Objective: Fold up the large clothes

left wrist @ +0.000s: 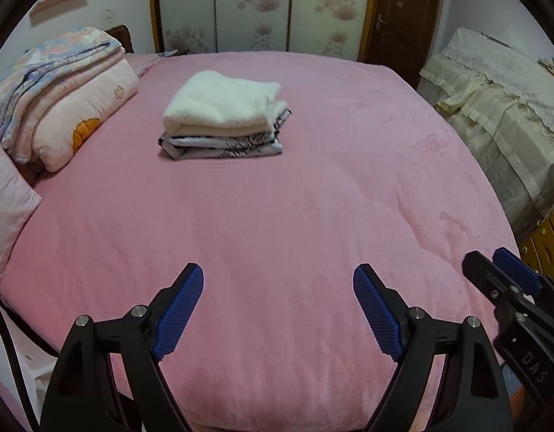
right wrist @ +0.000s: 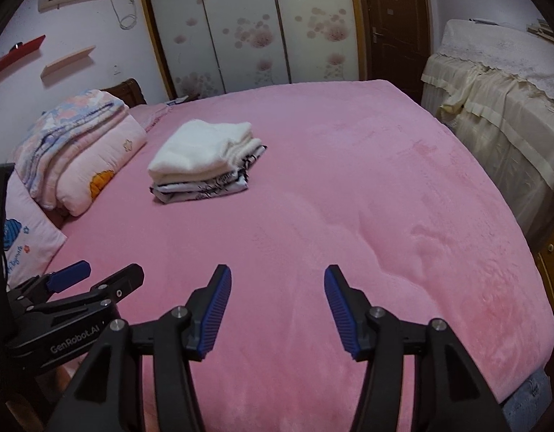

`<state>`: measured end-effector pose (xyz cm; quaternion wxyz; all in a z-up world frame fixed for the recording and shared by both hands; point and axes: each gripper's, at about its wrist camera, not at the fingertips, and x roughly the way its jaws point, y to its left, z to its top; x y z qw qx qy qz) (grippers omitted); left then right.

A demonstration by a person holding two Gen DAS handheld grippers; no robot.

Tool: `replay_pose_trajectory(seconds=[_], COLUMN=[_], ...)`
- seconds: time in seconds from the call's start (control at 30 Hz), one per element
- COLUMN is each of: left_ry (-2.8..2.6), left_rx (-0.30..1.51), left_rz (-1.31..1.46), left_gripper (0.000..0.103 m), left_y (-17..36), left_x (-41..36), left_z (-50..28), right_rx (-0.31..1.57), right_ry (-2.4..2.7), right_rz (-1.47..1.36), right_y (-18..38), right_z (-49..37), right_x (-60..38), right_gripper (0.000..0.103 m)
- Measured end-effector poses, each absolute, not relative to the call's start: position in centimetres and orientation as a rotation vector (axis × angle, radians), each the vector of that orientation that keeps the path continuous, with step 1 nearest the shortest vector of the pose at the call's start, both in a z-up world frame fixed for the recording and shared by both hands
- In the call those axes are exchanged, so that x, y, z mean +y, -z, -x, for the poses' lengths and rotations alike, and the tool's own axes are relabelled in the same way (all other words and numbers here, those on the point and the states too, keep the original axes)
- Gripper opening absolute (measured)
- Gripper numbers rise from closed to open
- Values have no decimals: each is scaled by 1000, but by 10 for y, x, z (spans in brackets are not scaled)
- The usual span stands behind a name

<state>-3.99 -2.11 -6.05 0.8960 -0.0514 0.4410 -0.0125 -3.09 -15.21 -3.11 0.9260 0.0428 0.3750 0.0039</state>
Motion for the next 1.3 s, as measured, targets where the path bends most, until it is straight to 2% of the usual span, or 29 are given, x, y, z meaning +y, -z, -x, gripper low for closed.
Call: replay_pose_trajectory(seconds=[0.33, 1.3], left_ry=[42, 26], left_rx=[962, 914], left_rz=[132, 96], left_gripper=[84, 84], left_y=[76, 55], left_x=[-26, -35], left_z=[63, 80], right_rx=[790, 744], right_ry=[-15, -9], right_rz=[-109, -96], right_y=[48, 36], right_z=[61, 79], right_x=[-146, -144], right_gripper=[55, 55])
